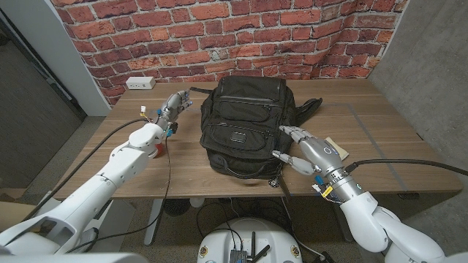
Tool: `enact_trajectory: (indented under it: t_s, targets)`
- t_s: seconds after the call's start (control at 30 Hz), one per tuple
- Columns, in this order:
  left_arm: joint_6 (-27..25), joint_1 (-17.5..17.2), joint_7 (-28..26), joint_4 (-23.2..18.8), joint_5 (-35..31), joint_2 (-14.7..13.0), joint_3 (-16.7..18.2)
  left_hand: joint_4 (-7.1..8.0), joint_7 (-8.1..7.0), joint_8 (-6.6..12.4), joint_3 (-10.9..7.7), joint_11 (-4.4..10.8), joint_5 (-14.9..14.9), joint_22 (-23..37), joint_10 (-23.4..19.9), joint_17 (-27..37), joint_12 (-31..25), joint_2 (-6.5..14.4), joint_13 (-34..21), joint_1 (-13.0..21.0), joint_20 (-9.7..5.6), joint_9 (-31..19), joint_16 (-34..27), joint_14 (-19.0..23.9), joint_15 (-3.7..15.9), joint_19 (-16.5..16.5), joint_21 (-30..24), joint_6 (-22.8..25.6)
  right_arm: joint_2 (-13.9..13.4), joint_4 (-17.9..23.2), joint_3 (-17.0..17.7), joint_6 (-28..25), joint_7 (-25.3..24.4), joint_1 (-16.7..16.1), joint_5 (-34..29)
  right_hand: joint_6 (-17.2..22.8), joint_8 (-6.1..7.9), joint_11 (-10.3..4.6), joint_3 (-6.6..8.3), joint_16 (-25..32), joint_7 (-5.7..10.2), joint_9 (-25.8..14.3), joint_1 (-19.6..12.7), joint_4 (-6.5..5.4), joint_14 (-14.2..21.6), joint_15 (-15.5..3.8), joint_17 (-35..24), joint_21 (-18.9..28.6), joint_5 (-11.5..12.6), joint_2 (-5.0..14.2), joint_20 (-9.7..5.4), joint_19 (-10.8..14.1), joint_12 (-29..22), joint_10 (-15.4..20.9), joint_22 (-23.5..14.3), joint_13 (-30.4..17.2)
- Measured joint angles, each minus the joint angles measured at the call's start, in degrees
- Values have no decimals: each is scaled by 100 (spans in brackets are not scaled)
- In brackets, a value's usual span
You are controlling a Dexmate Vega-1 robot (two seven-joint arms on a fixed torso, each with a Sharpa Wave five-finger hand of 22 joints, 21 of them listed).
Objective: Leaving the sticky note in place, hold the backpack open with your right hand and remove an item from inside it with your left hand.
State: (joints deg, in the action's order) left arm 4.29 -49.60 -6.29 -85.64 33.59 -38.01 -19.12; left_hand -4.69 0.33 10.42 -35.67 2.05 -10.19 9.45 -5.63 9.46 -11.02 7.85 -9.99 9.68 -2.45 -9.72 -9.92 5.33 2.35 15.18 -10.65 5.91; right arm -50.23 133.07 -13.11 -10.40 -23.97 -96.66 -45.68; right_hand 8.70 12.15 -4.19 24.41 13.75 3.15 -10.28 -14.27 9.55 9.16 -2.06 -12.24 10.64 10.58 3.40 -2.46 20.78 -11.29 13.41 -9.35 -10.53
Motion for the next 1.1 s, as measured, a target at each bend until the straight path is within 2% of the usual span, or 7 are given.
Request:
enact_trajectory:
  t_s: [0.33, 0.37, 0.5, 0.67, 0.73, 0.77, 1.1]
  targets:
    - [23, -12, 35, 68, 37, -27, 46, -22, 0, 0, -22, 0, 0, 0, 0, 0, 0, 0, 0, 0, 0, 0, 0, 0, 0, 0, 0, 0, -63, 99, -160, -468, 332, 36, -439, 23, 0, 0, 71, -66, 23, 0, -387, 130, -22, -22, 27, 0, 0, -138, 0, 0, 0, 0, 0, 1]
    - [31, -13, 56, 80, 64, -28, 50, -23, 0, 0, -23, 0, 0, 0, 0, 0, 0, 0, 0, 0, 0, 0, 0, 0, 0, 0, 0, 0, -88, 158, -321, -528, 371, 120, -494, 30, 0, -12, 72, -66, 30, 0, -418, 131, -22, -21, 27, 0, 0, -160, 0, 0, 0, 12, 0, 0]
    - [34, -13, 76, 113, 77, -29, 52, -22, 0, 0, -22, 0, 0, 0, 0, 0, 0, 0, 0, 0, 0, 0, 0, 0, 0, 0, 0, 0, -95, 186, -459, -693, 488, 201, -680, 54, 12, -31, 125, -66, 72, 0, -667, 184, -22, -21, 49, 0, 0, -221, 0, 0, 0, 31, 0, -26]
    - [34, 6, 81, 164, 81, -30, 54, -22, 0, 0, -22, 0, 0, 0, 0, 0, 0, 0, 0, 0, 0, 0, 0, 24, -24, 0, 0, 0, -96, 193, -505, -905, 644, 231, -935, 55, 44, -31, 175, -66, 119, 0, -928, 185, -22, -21, 53, 0, 0, -265, 0, 0, 0, 31, 0, -28]
    - [34, 15, 81, 186, 81, -30, 55, -22, 0, 0, -22, 0, 0, 0, 0, 0, 0, 0, 0, 0, 0, 0, 0, 31, -32, 0, 0, 0, -96, 193, -505, -1021, 718, 231, -1075, 80, 44, -47, 208, -66, 145, 0, -1014, 175, -22, -21, 53, 0, 0, -348, 0, 0, 0, 47, 0, -28]
    - [38, 17, 115, 189, 101, -30, 55, -22, 0, 0, -22, 0, 0, 0, 0, -1, 0, 0, 0, 0, 0, 0, 0, 31, -31, 0, 0, 0, -92, 206, -777, -1033, 728, 417, -1093, 80, 44, -62, 221, -66, 145, 0, -1100, 186, -21, -21, 53, 0, 0, -339, 0, 0, 0, 61, 0, -28]
    - [89, 67, 163, 312, 112, 5, 54, -22, 0, 0, -22, 0, 0, 0, 0, 0, 0, 0, 0, 0, 0, 0, 0, 31, -31, 0, 0, 0, -85, 204, -1076, -1284, 953, 626, -1540, 172, 133, -62, 313, -66, 236, -27, -1669, 195, -1, 0, 80, 0, 0, -581, 0, -1, 0, 123, 0, -28]
